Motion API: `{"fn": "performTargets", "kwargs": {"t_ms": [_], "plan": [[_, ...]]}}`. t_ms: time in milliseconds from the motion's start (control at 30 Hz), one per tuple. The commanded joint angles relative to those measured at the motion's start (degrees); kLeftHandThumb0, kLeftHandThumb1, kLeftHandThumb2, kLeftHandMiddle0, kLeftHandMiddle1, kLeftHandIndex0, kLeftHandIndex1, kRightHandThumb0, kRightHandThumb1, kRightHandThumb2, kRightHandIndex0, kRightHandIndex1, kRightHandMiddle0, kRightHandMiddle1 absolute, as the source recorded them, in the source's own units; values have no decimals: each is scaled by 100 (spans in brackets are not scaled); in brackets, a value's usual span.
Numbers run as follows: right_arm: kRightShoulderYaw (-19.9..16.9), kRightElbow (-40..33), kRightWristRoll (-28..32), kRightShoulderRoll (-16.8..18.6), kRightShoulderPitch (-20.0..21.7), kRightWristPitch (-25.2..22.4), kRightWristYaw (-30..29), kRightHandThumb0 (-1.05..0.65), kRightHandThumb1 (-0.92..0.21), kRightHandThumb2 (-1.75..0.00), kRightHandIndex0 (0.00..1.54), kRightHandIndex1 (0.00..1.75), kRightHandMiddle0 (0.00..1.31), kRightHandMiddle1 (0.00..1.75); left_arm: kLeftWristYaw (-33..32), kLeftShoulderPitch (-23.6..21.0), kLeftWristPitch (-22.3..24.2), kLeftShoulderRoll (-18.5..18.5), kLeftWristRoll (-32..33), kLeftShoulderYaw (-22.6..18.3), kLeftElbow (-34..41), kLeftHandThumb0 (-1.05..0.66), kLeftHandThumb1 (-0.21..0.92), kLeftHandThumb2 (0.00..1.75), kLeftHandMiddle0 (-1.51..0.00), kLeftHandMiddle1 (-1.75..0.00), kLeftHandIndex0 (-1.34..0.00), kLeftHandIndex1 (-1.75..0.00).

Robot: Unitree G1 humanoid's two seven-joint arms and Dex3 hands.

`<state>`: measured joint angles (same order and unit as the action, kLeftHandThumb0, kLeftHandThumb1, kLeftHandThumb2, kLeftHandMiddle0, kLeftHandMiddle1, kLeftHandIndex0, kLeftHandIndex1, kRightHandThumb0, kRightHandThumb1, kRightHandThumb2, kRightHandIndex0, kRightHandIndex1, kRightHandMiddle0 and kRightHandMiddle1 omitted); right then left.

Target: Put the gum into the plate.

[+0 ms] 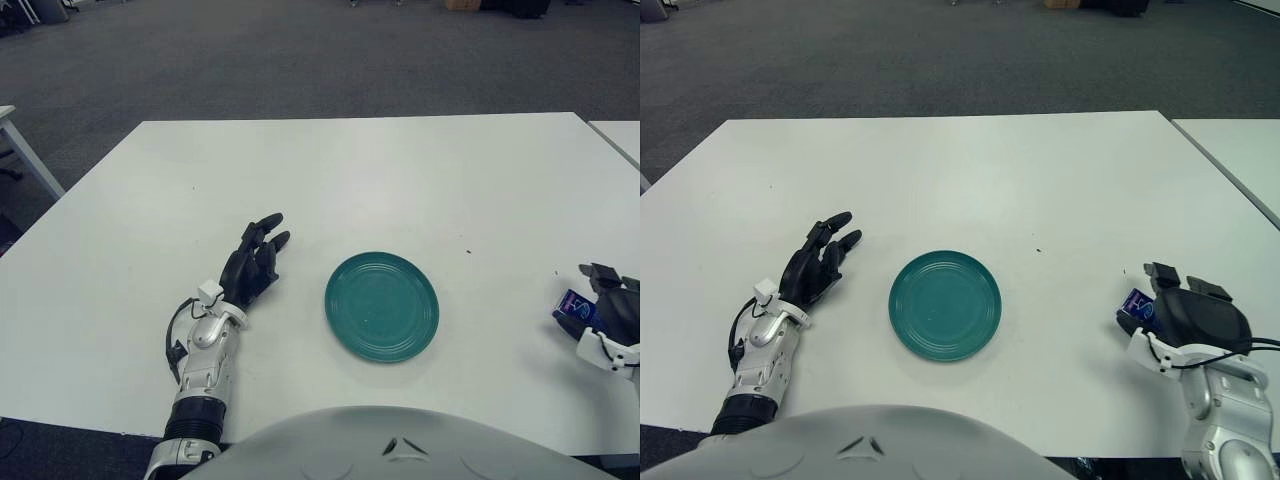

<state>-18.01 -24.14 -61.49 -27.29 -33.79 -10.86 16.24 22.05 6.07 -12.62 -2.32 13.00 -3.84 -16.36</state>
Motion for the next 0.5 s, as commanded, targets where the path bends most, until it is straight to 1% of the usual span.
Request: {"fn": "performTargets", "kwargs": {"t_ms": [0, 200, 300, 467], "plan": [[396, 166, -66, 548, -864, -130, -222, -105, -92, -84, 28, 3, 0, 50, -147, 229, 368, -48, -77, 16, -108, -89, 92, 75, -17, -51, 0, -75], [660, 596, 2, 491, -666, -246, -560, -105, -92, -80, 27, 3, 0, 51, -221, 252, 481, -28, -82, 37, 14, -88, 92, 75, -17, -50, 0, -74], [779, 858, 51, 424, -530, -296, -765, -105, -92, -80, 27, 2, 0, 50, -203, 266, 488, -29, -63, 52, 59, -87, 92, 75, -16, -49, 0, -73], [930, 1089, 113, 341, -419, -413, -987, -105, -92, -79, 26, 2, 0, 49, -146, 310, 476, -19, -10, 63, 150, -86, 92, 74, -18, -49, 0, -76]]}}
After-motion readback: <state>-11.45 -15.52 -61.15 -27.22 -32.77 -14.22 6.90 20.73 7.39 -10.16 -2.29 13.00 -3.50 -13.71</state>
